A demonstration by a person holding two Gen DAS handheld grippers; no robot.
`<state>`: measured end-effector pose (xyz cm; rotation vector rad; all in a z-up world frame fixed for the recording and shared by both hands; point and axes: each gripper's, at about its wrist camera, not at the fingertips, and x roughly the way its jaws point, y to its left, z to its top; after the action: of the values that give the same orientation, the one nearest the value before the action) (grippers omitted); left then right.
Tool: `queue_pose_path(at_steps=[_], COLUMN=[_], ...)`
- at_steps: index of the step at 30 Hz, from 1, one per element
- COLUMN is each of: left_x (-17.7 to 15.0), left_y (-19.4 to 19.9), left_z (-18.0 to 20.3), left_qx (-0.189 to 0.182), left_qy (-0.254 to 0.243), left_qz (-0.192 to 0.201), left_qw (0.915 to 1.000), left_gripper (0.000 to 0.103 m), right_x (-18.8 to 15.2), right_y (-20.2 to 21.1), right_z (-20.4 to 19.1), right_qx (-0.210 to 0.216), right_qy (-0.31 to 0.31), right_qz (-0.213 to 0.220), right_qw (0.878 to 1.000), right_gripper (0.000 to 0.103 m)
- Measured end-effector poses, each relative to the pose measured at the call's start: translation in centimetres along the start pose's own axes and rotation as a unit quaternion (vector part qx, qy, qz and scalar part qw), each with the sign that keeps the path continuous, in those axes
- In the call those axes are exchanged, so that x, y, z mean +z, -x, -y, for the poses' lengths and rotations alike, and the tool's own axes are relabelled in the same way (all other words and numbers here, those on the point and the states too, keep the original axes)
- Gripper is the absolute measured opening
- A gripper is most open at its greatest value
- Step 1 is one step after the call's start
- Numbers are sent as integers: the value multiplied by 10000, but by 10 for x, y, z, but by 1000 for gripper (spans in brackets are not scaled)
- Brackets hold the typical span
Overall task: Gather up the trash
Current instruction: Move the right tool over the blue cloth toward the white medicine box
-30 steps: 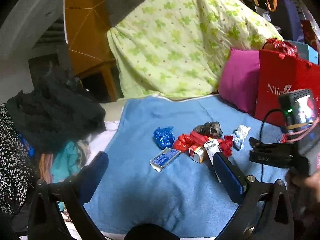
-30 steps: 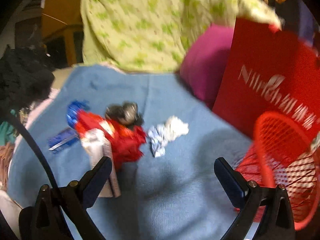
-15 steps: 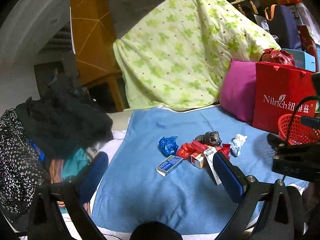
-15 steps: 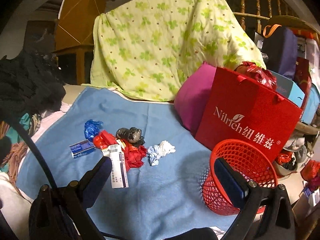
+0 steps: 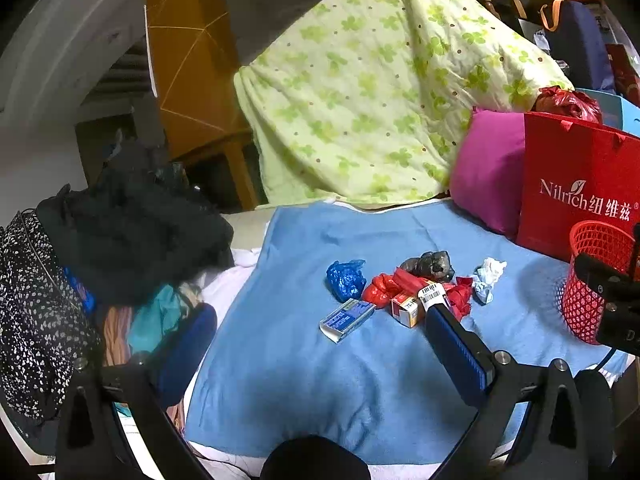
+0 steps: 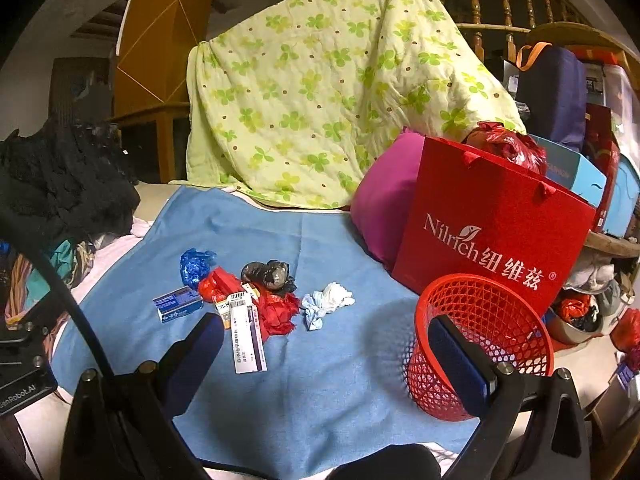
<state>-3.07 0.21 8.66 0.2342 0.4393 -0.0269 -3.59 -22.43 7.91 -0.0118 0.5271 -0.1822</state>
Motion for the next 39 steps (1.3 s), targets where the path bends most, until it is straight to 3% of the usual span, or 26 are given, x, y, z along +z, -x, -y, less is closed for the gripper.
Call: queue_pose_path(at_steps=[26, 31, 39], left_x=[-19, -31, -56], left_y=[-35, -60, -118], left_z=[-2, -12, -30], left_qx=[114, 222, 292], left_qy=[41, 88, 202], left_qz=[-413, -653, -1282], left_qw=[9991, 9976, 9911], left_gripper=[103, 103, 103], right_x=[-5, -12, -37], right_y=[-21, -42, -135], right_z=[-9, -12, -29], right_qx=[117, 342, 1114], right_qy=[33, 33, -168], right_qz=[-287, -502, -1380], right_qw=[9995, 9981, 9840], right_gripper=[103, 103, 103])
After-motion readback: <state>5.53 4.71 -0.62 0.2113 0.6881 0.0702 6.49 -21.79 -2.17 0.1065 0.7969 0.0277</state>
